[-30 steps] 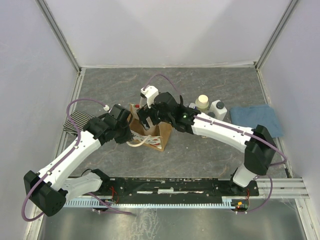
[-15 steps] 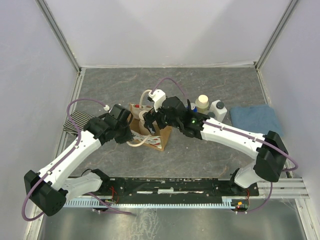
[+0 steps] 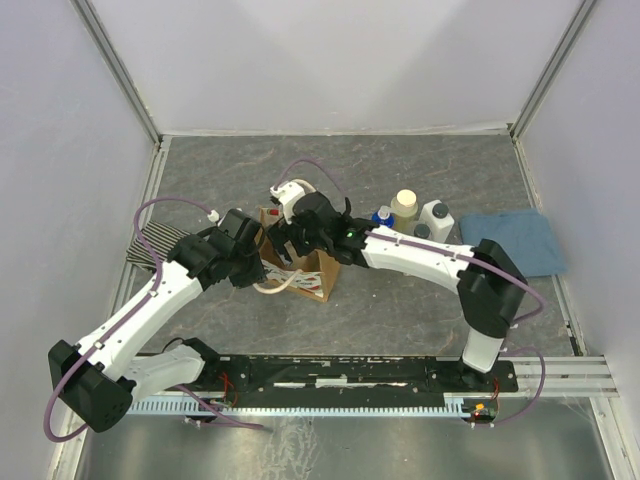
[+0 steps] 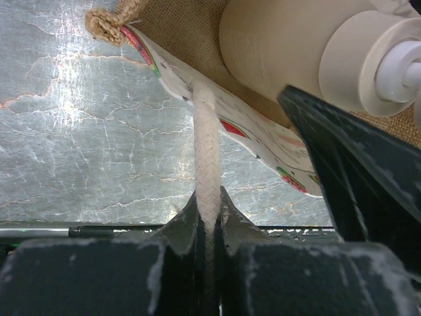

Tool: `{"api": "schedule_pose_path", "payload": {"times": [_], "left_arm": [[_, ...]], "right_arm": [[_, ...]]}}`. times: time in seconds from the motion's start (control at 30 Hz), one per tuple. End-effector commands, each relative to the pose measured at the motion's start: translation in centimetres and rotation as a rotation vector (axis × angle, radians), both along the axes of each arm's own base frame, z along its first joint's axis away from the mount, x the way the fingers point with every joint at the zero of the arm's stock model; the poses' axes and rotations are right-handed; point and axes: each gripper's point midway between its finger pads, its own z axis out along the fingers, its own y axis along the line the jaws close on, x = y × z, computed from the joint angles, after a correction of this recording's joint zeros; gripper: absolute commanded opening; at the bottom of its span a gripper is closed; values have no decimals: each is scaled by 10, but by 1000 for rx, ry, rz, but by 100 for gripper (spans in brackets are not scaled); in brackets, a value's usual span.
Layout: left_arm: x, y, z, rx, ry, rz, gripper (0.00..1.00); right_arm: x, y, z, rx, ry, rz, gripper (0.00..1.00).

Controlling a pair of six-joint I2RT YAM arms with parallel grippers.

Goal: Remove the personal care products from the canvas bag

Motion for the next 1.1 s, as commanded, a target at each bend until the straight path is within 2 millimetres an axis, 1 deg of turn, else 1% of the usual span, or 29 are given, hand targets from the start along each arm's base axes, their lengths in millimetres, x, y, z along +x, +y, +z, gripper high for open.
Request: {"api": "schedule_pose_path", "payload": {"times": [0.0,0.1,0.2,0.27,0.33,0.4,0.5,0.57,0.6,0.67,0.87,1.07], "left_arm": [[4,1,4,1,-20,14,6],[3,3,4,9,-20,13,6],[3,5,4,18,-19,14,6],[3,4,3,16,-17,15,6],[4,3,3,13,-15,11,6],[4,2,4,10,-15,8,6],[5,1,4,10,-15,6,6],[6,0,5,7,-19,6,6],[6,0,4,6,-18,6,6],[6,0,4,6,-15,5,6],[5,1,4,5,-20,7,6],[5,2,2,10,-20,11,6]], "right_arm": [[17,14,7,-20,-59,-57,96],[20,12,-9,-76,-50,-88,91],[19,7,-21,-104,-34,-117,84],[18,3,-28,-120,-27,-130,76],[16,-1,-32,-143,-26,-138,69],[16,-5,-33,-166,-31,-148,61],[16,-9,-26,-173,-47,-154,45],[18,-11,-15,-165,-67,-160,36],[20,-10,-6,-155,-80,-162,32],[23,-10,10,-139,-102,-169,29],[30,-11,68,-72,-185,-182,23],[37,-20,124,-24,-269,-227,22]]}}
